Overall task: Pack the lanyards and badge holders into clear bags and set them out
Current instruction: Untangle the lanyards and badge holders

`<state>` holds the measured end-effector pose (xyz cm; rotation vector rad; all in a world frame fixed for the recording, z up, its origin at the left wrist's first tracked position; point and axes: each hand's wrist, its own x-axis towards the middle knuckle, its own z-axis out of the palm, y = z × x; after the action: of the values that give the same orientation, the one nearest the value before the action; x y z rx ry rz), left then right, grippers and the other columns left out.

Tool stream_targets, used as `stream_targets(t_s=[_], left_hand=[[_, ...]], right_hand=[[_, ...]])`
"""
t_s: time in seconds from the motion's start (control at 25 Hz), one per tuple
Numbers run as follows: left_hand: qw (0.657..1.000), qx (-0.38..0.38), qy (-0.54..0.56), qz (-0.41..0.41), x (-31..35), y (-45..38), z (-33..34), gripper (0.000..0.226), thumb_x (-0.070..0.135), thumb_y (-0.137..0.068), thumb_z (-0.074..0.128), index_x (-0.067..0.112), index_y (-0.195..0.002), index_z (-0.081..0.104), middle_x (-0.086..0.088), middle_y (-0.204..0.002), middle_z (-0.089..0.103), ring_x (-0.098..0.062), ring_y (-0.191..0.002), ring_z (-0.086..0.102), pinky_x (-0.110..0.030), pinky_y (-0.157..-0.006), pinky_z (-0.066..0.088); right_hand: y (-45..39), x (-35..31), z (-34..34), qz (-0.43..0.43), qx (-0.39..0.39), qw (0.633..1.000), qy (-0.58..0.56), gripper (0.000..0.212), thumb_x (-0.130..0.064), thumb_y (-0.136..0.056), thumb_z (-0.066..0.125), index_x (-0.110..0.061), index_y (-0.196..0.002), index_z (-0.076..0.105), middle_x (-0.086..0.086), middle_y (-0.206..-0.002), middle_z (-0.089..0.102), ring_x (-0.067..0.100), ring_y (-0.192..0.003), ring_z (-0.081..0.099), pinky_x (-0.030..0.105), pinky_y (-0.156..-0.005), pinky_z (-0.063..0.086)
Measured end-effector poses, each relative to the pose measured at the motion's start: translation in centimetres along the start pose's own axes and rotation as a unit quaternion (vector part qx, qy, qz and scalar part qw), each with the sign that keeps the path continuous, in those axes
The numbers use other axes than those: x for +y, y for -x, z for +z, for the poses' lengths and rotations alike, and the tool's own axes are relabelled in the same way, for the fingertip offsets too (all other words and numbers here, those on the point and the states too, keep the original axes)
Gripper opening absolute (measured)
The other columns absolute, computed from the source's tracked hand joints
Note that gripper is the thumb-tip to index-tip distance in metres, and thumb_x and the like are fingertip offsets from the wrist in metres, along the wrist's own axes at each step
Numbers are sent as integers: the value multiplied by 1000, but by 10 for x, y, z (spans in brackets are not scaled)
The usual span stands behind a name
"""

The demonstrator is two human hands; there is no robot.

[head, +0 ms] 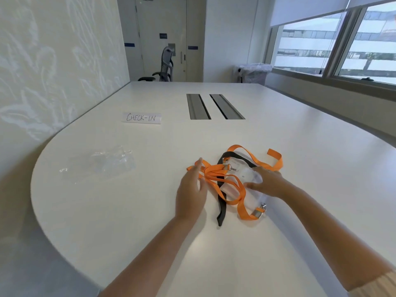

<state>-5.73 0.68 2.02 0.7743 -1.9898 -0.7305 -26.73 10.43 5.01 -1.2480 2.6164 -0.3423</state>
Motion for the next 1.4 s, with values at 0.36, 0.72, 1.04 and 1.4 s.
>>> stream_targets(t_s=[0.36,0.72,1.04,1.4], left_hand=[[990,19,120,-65,35,0,26,30,30,-93,49,22,-121,57,5,-128,55,-9,-120,47,-13,-92,38],[961,-98,237,-102,41,-4,14,18,46,-82,49,35,-89,62,22,-88,65,10,-78,62,-5,-62,46],[968,-67,219,-98,42,-5,10,13,28,-91,51,40,-85,53,19,-98,59,-8,-78,61,-7,-50,45],[939,-205,269,-59,49,-6,7,16,25,-87,55,31,-101,61,10,-97,69,-3,-60,63,-14,-50,48]], right_hand=[[9,7,-31,-3,79,984,-162,25,-28,-84,67,-12,-103,68,3,-91,64,17,-84,55,20,-64,41],[46,-45,-30,-62,16,835,-547,19,-27,-87,62,-9,-93,68,-11,-50,52,7,-46,36,23,-55,40],[25,-37,-19,-83,91,846,-519,18,-20,-94,53,-26,-89,69,-6,-90,69,8,-68,59,19,-62,50],[28,-48,-10,-138,-8,844,-518,19,-2,-96,39,2,-81,50,-2,-67,48,6,-47,52,15,-48,43]])
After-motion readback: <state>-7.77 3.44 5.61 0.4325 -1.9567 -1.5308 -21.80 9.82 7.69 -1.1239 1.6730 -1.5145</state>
